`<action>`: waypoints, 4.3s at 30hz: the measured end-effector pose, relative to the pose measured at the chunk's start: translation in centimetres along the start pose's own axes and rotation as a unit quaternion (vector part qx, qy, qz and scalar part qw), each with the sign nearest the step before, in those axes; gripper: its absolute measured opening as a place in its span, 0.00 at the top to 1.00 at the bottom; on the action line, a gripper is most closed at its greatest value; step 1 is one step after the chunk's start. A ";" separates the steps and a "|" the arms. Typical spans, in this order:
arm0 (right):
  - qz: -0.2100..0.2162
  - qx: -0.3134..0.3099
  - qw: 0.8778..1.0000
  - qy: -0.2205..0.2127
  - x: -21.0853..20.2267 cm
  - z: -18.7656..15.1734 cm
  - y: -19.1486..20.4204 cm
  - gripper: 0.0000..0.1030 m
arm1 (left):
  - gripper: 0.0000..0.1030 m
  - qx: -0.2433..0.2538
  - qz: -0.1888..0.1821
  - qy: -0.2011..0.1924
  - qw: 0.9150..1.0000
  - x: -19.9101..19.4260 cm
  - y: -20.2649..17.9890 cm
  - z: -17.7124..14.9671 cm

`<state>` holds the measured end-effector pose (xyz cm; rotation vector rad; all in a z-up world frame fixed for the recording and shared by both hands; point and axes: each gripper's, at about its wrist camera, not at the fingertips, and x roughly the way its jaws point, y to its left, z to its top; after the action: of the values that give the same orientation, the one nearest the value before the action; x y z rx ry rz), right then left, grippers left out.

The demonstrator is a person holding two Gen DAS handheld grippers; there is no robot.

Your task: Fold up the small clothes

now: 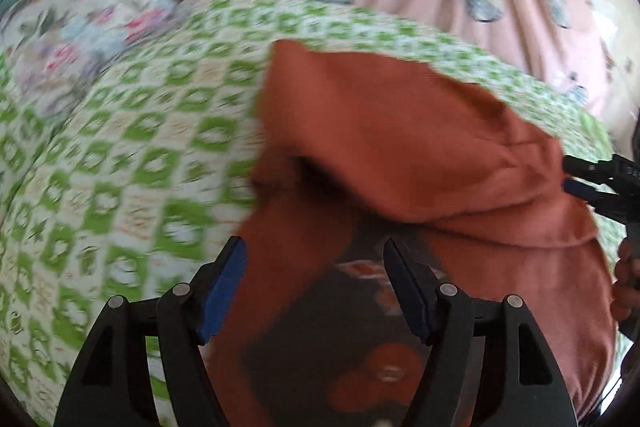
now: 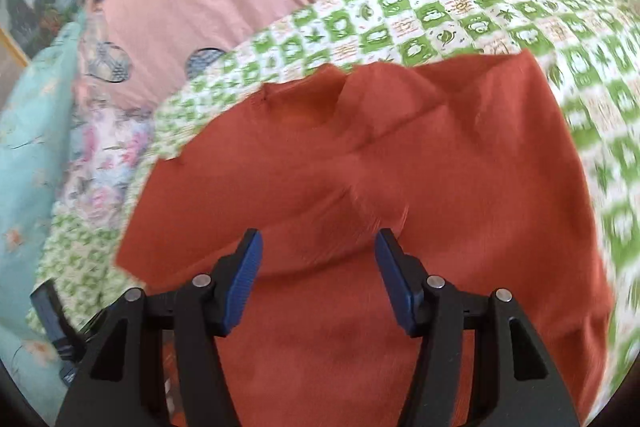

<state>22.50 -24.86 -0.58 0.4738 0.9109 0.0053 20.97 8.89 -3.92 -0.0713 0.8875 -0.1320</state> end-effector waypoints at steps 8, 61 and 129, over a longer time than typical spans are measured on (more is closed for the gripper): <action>-0.038 -0.102 0.992 0.062 4.8 1.2 1.1 0.68 | 0.31 -0.051 0.005 0.022 0.998 4.2 3.4 2.6; -0.094 -0.071 0.993 -0.006 -6.3 -1.6 -9.0 0.96 | 0.31 -0.158 -0.019 -0.018 0.987 4.5 7.1 2.6; 0.070 -0.045 0.995 0.045 -20.9 -25.5 -12.2 0.40 | 0.27 0.005 -0.248 0.107 0.963 -11.6 6.5 -17.2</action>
<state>-12.20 -29.97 -2.77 0.4554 0.9602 0.1968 0.97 16.88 -6.59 -0.2733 1.0710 -0.6216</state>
